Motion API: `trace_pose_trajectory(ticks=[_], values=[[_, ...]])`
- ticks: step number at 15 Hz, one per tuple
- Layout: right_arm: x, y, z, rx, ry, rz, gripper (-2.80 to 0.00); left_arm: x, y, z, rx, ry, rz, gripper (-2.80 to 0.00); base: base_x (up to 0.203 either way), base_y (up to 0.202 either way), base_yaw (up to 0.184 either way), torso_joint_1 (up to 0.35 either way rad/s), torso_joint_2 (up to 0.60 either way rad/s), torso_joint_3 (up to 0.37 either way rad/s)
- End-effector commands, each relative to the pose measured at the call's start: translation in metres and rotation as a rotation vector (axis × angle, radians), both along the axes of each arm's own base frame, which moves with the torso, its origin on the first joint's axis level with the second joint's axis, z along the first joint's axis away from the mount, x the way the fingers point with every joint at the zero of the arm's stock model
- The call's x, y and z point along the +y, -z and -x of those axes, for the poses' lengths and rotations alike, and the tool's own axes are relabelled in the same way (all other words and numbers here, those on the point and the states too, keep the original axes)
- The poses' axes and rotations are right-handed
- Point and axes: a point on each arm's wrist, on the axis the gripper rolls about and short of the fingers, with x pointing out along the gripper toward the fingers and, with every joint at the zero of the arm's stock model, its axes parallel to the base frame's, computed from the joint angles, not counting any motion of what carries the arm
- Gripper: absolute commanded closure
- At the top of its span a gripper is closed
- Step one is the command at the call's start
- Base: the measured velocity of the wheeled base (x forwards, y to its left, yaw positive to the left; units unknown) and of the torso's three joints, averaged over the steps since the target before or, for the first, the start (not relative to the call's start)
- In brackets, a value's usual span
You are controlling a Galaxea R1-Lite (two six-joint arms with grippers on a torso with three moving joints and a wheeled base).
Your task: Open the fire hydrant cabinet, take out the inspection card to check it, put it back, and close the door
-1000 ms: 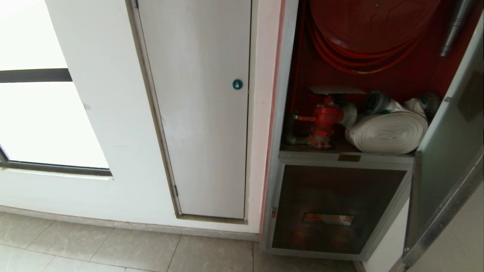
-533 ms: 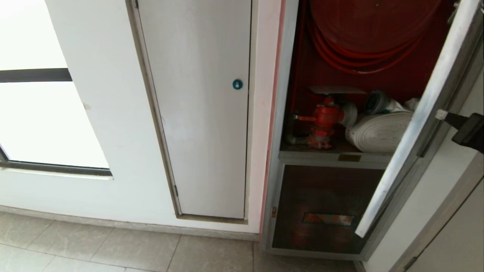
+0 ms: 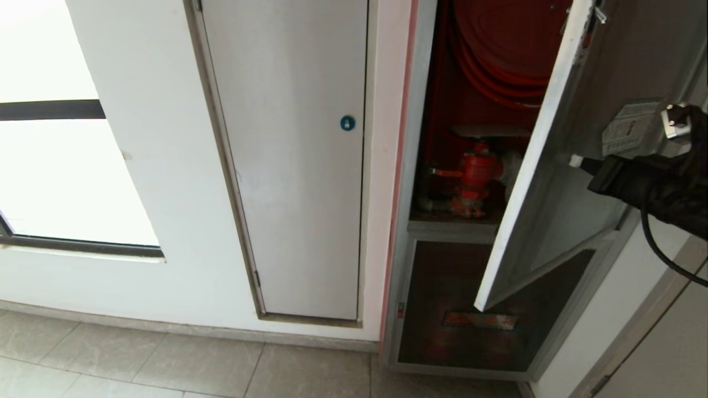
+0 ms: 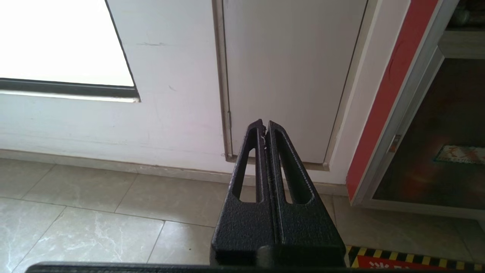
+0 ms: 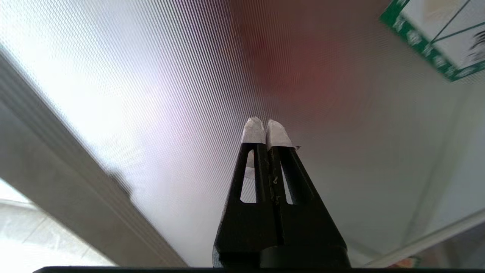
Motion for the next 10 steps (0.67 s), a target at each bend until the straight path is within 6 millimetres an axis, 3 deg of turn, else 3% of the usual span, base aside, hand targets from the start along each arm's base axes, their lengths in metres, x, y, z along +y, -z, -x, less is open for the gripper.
trace_pose_trajectory(ticks=[1,10], values=[[0.007,0.008,-0.023,0.018,-0.007,-0.004,0.0,0.0,0.002,-0.001,0.007,0.0,0.0,0.0,0.0,0.0,0.0,0.0,0.0,0.0],[0.025,0.016,-0.111,-0.044,0.103,-0.005,0.0,0.0,0.002,-0.001,0.007,0.0,0.0,0.0,0.0,0.0,0.0,0.0,0.0,0.0]])
